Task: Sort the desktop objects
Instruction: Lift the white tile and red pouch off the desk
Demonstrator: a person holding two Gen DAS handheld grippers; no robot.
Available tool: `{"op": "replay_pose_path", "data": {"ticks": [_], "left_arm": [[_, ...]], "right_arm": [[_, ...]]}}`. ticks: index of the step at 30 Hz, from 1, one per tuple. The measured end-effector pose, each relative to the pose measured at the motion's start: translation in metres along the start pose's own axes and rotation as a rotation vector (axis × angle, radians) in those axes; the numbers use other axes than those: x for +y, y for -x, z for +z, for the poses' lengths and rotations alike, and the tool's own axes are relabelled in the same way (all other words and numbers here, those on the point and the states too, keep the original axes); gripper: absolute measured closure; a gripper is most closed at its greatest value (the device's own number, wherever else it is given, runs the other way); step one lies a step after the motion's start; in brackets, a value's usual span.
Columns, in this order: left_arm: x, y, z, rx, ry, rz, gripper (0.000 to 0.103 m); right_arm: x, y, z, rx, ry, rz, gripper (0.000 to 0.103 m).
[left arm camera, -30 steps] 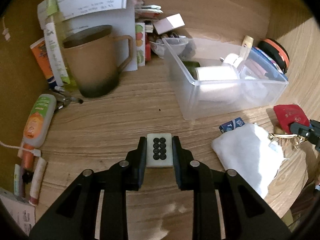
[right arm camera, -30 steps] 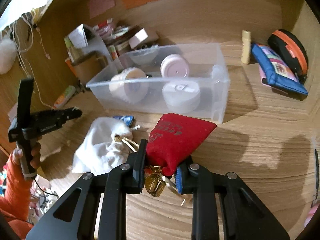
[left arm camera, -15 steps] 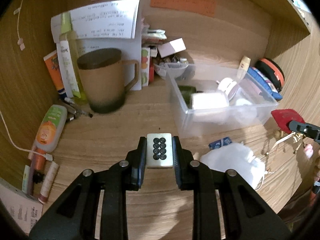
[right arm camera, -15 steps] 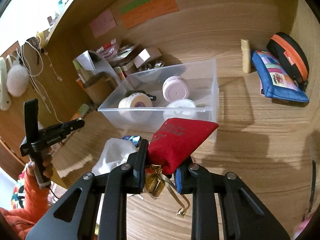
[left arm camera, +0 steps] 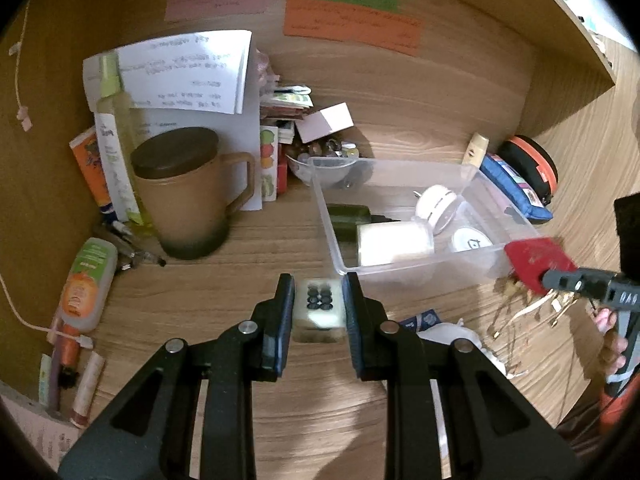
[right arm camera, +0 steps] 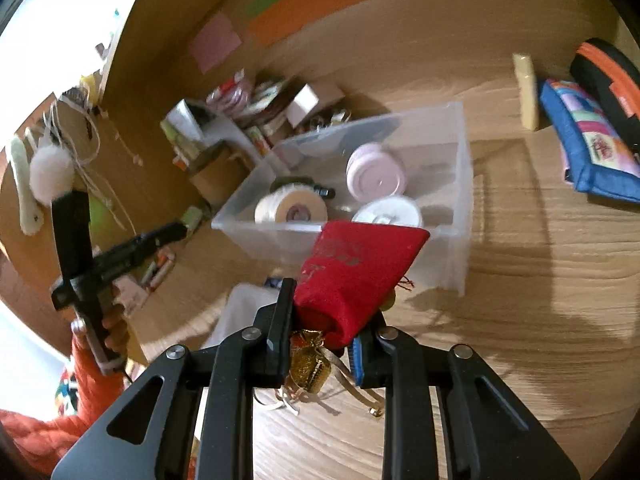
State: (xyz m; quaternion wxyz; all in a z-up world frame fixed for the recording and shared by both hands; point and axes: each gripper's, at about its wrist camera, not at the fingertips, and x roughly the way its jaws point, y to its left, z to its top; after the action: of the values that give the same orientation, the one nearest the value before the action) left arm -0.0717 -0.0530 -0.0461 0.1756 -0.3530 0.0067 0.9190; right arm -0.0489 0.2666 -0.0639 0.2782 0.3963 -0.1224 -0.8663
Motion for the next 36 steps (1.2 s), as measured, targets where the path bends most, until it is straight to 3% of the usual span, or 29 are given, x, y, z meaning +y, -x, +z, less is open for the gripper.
{"op": "replay_pose_path", "data": {"ticks": [5,9,11,13,22,26,29,31,36], "left_arm": [[-0.009,-0.008,-0.001,0.017,-0.016,-0.015,0.079],[-0.021,-0.011,-0.004,0.026,-0.045,-0.029,0.079],[-0.025,-0.011,-0.006,0.025,-0.062,-0.023,0.079],[-0.024,-0.011,-0.007,0.029,-0.062,-0.015,0.079],[0.014,-0.012,-0.019,0.074,0.032,0.017,0.079],[0.023,-0.021,-0.031,0.126,0.050,0.013,0.079],[0.018,-0.030,-0.039,0.165,0.027,-0.017,0.079],[0.011,-0.032,-0.042,0.173,0.002,-0.033,0.078],[-0.013,-0.035,-0.043,0.163,-0.070,-0.056,0.062]], "right_arm": [[0.004,-0.023,-0.015,0.090,0.045,-0.050,0.083],[0.006,-0.030,-0.022,0.107,0.086,-0.115,0.078],[0.006,-0.033,-0.023,0.118,0.111,-0.173,0.061],[0.002,-0.034,-0.024,0.121,0.114,-0.193,0.057],[-0.021,-0.039,-0.013,0.139,0.062,-0.171,0.057],[-0.013,-0.041,-0.015,0.137,0.117,-0.162,0.080],[-0.004,-0.032,-0.018,0.108,0.142,-0.137,0.089],[0.003,-0.025,-0.020,0.089,0.141,-0.112,0.092],[0.017,-0.007,-0.020,0.051,0.139,-0.089,0.094]]}}
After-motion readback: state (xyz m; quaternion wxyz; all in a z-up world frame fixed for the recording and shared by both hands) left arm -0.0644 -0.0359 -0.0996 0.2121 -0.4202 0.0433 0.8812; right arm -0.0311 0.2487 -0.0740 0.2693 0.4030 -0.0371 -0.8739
